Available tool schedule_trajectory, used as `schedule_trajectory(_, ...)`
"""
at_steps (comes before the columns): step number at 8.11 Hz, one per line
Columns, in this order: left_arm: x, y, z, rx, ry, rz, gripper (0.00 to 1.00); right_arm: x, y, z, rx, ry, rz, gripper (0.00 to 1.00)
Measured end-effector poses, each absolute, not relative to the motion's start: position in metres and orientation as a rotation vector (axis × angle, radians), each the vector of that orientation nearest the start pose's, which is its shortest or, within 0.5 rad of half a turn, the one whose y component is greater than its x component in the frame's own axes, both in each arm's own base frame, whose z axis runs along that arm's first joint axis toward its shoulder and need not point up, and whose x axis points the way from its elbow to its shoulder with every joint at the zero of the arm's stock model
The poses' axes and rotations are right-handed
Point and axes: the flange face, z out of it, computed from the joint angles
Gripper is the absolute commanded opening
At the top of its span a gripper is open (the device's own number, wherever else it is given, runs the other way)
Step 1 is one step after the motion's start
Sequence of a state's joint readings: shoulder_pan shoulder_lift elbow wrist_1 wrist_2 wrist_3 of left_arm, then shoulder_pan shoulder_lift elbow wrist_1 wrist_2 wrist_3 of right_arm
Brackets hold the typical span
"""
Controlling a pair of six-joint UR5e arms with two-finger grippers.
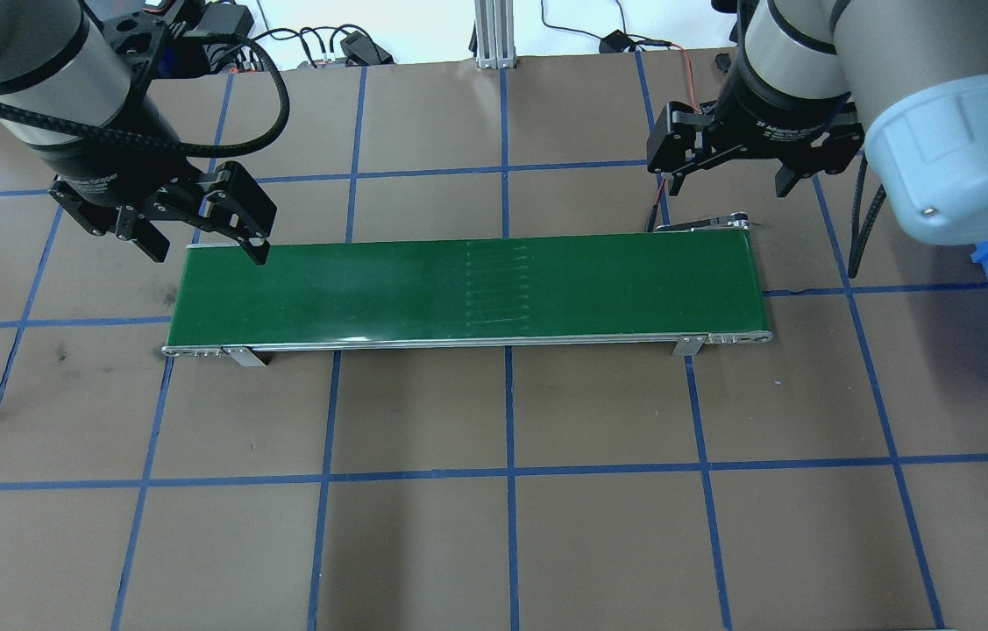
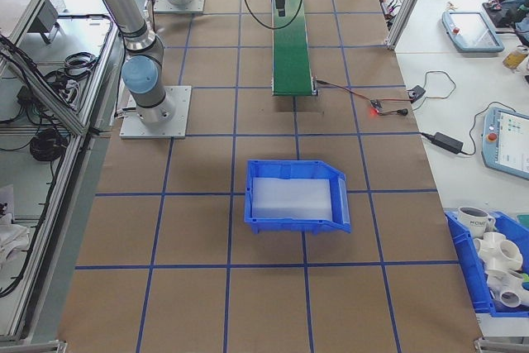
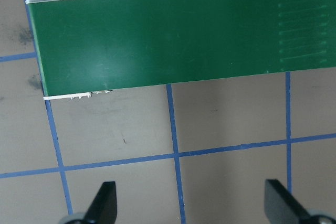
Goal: Move button from left to right
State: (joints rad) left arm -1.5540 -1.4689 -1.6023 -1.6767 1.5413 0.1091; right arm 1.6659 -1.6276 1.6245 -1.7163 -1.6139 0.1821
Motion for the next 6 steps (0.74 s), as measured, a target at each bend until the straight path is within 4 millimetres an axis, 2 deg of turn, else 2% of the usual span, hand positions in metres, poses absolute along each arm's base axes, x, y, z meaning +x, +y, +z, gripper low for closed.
schedule_trajectory(3,-0.121,-0.447,0.509,0.144,3.168,0.056,1.0,0.174,-0.467,0.505,0.143,3.153,-0.244,1.0)
schedule_trajectory(4,-0.106,-0.451,0.508,0.155,3.169,0.058,1.0,0.174,-0.467,0.505,0.142,3.154,-0.244,1.0)
schedule_trajectory(5,-0.077,-0.457,0.505,0.172,3.171,0.063,1.0,0.174,-0.466,0.505,0.143,3.154,-0.243,1.0)
schedule_trajectory(6,-0.04,-0.461,0.497,0.189,3.177,0.082,1.0,0.174,-0.466,0.505,0.143,3.154,-0.241,1.0)
